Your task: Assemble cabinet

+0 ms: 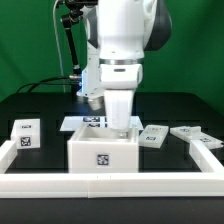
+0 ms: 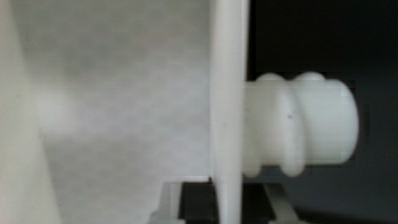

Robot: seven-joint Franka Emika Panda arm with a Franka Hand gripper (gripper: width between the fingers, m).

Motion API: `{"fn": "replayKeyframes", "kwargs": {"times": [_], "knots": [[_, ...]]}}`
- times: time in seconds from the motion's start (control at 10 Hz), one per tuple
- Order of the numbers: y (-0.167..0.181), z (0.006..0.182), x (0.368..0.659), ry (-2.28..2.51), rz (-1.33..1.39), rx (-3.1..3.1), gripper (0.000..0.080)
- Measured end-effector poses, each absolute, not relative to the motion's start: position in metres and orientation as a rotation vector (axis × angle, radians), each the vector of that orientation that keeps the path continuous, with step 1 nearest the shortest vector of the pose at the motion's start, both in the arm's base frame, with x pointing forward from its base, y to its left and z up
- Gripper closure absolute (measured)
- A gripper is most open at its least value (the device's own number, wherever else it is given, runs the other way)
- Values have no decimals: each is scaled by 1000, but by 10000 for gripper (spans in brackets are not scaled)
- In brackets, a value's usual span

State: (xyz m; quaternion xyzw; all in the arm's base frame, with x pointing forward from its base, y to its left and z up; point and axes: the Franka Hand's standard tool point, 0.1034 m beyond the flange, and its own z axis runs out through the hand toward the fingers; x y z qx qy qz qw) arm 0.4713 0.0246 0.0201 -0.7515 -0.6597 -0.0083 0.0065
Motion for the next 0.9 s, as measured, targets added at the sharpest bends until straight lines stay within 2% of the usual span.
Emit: {"fn": "replayKeyframes", "kwargs": {"times": [0.3, 0.9], "knots": [[52, 20, 480, -2126, -47, -2299, 762], [55, 20, 481, -2121, -47, -2301, 762]]}}
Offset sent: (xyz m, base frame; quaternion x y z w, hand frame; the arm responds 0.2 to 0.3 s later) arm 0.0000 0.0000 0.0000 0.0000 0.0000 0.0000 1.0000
